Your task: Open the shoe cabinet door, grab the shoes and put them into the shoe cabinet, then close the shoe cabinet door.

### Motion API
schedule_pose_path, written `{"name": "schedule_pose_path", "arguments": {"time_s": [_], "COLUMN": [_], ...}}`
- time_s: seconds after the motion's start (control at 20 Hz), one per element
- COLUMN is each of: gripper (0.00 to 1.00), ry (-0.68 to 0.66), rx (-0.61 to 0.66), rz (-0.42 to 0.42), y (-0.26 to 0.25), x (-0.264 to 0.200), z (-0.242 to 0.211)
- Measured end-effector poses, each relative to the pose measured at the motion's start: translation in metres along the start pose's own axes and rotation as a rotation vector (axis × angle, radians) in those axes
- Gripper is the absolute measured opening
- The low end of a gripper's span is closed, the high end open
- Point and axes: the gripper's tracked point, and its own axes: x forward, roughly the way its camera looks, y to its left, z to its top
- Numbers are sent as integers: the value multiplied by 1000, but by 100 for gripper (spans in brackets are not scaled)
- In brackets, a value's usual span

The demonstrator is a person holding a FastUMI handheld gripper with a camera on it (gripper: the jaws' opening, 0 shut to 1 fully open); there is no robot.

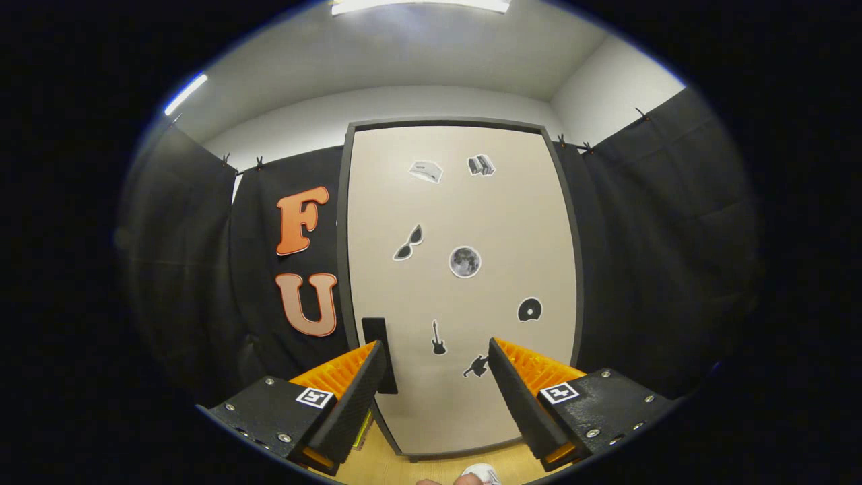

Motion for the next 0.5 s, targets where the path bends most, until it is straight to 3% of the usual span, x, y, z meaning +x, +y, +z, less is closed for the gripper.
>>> {"name": "schedule_pose_path", "arguments": {"time_s": [0.5], "gripper": [96], "ry": [79], "rx": [14], "rz": [84], "y": [43], "x": [64], "z": [-45]}}
